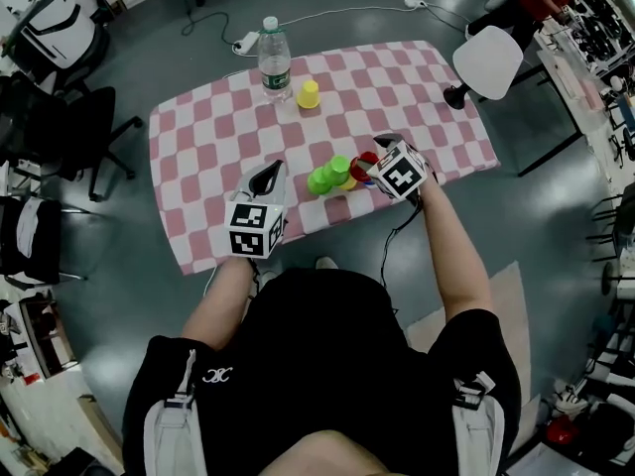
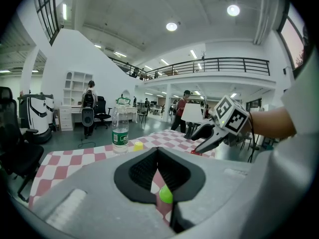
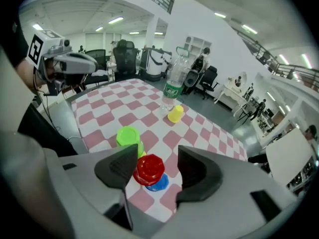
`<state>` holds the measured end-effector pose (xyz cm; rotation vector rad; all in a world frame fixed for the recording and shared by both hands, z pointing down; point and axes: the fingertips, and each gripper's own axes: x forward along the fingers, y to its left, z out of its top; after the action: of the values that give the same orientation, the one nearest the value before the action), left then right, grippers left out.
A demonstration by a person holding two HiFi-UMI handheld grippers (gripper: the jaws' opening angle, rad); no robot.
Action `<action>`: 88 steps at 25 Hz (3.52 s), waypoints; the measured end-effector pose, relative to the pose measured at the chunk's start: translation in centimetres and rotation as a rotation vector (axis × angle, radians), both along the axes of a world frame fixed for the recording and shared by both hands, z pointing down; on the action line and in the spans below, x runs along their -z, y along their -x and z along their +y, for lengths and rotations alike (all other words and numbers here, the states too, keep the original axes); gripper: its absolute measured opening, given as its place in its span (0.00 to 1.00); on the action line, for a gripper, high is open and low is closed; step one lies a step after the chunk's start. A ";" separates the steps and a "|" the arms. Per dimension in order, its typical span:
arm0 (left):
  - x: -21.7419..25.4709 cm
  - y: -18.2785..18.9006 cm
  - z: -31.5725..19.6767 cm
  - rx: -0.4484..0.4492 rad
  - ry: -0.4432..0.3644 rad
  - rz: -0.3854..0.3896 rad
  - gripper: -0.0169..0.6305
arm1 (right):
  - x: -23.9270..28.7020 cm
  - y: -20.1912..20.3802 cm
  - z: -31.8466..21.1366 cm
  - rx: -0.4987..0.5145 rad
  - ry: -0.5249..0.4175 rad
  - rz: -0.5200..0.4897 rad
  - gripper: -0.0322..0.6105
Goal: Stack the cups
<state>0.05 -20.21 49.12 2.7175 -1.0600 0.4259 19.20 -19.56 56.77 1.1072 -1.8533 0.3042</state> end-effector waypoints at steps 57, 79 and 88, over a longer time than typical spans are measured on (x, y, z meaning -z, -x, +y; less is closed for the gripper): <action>2.5 4.8 -5.0 0.098 -0.054 0.087 0.05 | 20.3 0.3 -6.3 0.298 -0.307 -0.123 0.42; -3.3 3.6 -10.1 0.426 0.059 -0.055 0.05 | 6.8 -5.3 -20.7 0.604 -0.023 -0.146 0.46; -6.0 6.3 -9.4 0.554 0.126 -0.118 0.05 | -0.1 -1.5 -24.5 0.716 0.040 -0.136 0.46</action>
<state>-6.26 -29.62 55.13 2.1817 -1.6788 0.5312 20.67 -44.09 56.91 0.3471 -2.2169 -0.0047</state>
